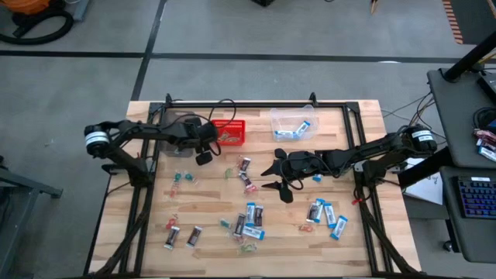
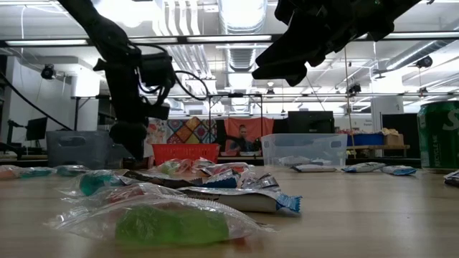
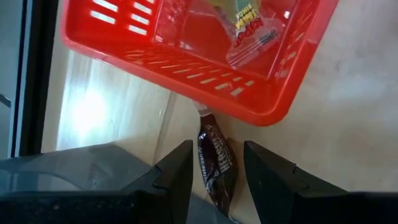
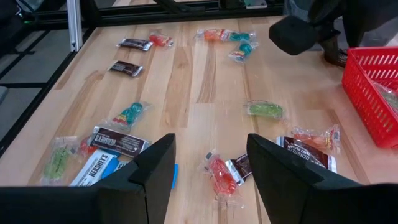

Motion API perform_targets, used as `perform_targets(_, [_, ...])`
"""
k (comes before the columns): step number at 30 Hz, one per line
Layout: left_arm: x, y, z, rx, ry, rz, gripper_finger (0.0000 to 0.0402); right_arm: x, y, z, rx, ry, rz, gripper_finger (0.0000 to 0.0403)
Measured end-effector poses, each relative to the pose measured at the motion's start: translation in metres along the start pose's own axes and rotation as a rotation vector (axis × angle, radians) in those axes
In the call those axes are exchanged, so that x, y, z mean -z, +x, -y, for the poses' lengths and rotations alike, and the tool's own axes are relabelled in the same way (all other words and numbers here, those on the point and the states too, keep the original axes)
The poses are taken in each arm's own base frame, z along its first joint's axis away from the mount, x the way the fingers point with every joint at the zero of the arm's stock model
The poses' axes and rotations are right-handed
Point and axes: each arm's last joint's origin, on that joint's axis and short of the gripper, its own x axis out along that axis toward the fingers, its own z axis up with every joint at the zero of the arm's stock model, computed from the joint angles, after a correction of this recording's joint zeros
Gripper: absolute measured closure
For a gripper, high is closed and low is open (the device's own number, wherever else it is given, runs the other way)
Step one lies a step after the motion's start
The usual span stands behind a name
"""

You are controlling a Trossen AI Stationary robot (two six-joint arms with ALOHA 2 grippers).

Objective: Sort candy
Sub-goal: Put the brown chocolate into the black bin

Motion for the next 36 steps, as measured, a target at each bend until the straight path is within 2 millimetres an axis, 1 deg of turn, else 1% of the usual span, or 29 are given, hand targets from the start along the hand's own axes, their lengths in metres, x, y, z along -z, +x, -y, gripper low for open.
perform_targets(7, [-0.001,0.008,0.003,0.004,0.008,-0.018,0.0277,0.000,0.000,0.000,0.000,0.000,0.000,0.0211])
perform_targets(10, [-0.001,0.010,0.004,0.005,0.010,-0.025,0.0284,0.000,0.000,0.000,0.000,0.000,0.000,0.0211])
perform_targets(14, [-0.001,0.011,0.004,0.004,0.010,-0.023,0.0316,0.000,0.000,0.000,0.000,0.001,-0.001,0.0211])
perform_targets(20, [-0.001,0.011,0.004,0.005,0.008,-0.023,0.0390,0.000,0.000,0.000,0.000,0.001,-0.002,0.0211])
perform_targets(24, [-0.002,0.008,0.004,0.004,0.001,-0.014,0.0391,0.000,0.000,0.000,0.000,0.005,-0.004,0.0211])
perform_targets(29, [-0.001,-0.001,0.002,0.029,-0.018,0.005,0.0398,0.001,0.000,0.000,0.000,0.005,-0.005,0.0211])
perform_targets(34, [-0.007,-0.025,-0.005,0.125,-0.068,0.071,0.0399,0.001,0.000,0.000,0.000,0.005,-0.005,0.0211])
perform_targets(36, [-0.008,-0.037,-0.010,0.128,-0.075,0.094,0.0399,0.001,0.000,0.000,0.000,0.009,-0.005,0.0211])
